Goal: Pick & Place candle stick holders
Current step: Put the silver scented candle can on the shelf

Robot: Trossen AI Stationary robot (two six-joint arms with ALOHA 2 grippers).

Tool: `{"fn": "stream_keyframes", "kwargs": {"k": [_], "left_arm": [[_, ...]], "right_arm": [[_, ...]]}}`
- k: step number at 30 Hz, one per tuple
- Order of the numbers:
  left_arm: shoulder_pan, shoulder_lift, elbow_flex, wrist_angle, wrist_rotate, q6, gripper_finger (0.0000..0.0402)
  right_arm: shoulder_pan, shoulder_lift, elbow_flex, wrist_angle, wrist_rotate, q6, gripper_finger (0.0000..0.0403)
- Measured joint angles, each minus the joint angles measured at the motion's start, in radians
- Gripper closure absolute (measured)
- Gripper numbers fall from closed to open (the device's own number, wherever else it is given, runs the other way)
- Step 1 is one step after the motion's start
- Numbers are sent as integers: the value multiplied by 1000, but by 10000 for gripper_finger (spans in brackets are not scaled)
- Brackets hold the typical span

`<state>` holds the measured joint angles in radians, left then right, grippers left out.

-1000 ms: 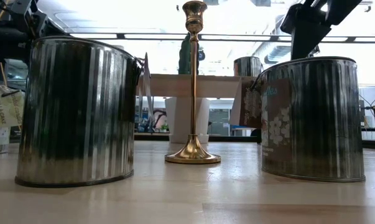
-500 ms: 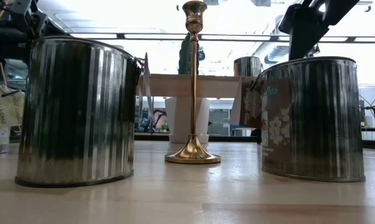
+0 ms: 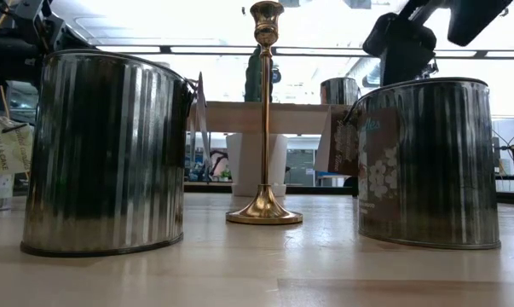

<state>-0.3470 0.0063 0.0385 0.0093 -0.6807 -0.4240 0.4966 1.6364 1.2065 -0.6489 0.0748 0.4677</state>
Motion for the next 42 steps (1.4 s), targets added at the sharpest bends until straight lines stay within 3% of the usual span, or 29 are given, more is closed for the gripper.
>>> {"fn": "stream_keyframes", "kwargs": {"k": [42], "left_arm": [[0, 0, 0, 1, 0, 0, 156]], "right_arm": [[40, 148, 27, 54, 4, -28, 4]]}}
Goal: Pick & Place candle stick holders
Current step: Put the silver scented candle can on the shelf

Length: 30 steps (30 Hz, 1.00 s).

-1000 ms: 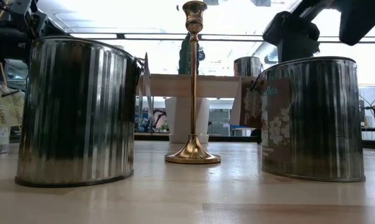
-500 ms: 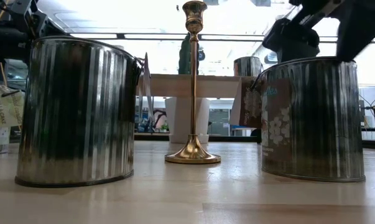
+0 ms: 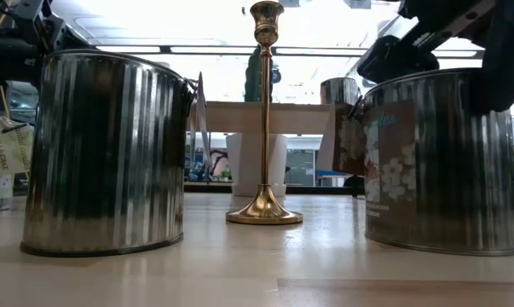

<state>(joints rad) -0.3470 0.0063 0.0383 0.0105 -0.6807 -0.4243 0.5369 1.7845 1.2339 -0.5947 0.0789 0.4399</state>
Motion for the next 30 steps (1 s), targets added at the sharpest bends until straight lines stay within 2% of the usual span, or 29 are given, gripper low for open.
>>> {"fn": "stream_keyframes", "kwargs": {"k": [9, 30], "left_arm": [[0, 0, 0, 1, 0, 0, 156], [0, 0, 0, 2, 0, 0, 156]], "right_arm": [[0, 33, 0, 71, -4, -1, 4], [-1, 56, 0, 64, -5, -26, 4]]}}
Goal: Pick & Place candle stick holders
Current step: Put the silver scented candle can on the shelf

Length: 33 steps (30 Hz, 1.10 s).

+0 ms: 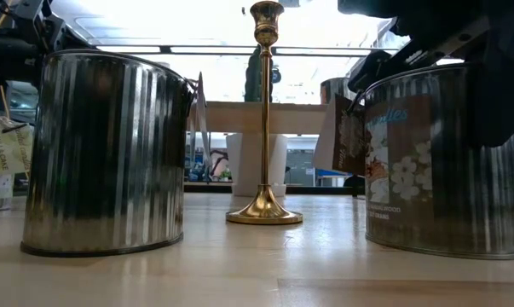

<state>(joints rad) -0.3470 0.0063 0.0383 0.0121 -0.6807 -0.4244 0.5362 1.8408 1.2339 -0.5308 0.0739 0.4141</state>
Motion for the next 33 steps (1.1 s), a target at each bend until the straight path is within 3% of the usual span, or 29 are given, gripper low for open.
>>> {"fn": "stream_keyframes", "kwargs": {"k": [17, 25, 33], "left_arm": [[0, 0, 0, 0, 0, 0, 156], [0, 0, 0, 0, 0, 0, 156], [0, 0, 0, 0, 0, 0, 156]], "right_arm": [[0, 0, 0, 0, -24, -45, 12], [0, 0, 0, 12, -24, -52, 47], [0, 0, 0, 12, -24, -53, 47]]}}
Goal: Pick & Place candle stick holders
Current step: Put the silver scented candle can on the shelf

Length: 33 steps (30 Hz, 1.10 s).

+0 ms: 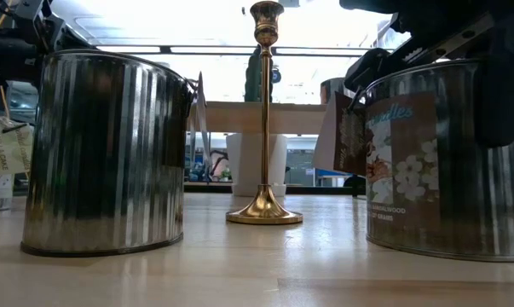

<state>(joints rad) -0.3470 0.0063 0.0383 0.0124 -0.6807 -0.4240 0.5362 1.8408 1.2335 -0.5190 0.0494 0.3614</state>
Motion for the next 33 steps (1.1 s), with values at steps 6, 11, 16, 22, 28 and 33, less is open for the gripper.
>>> {"fn": "stream_keyframes", "kwargs": {"k": [6, 11, 16, 22, 28, 33], "left_arm": [[0, 0, 0, 0, 0, 0, 156], [0, 0, 0, 0, 0, 0, 156], [0, 0, 0, 0, 0, 0, 156], [0, 0, 0, 0, 0, 0, 156], [0, 0, 0, 0, 0, 0, 156], [0, 0, 0, 0, 0, 0, 156]], "right_arm": [[-1, 0, 0, 2, 2, 39, 54], [-1, 0, 0, 2, 3, 58, 54], [-2, -4, 0, -1, -4, 65, 54], [-2, -29, 0, -4, -11, 93, 56], [-12, -52, 0, -28, -11, 135, 56], [-22, -89, 0, -75, -25, 145, 56]]}}
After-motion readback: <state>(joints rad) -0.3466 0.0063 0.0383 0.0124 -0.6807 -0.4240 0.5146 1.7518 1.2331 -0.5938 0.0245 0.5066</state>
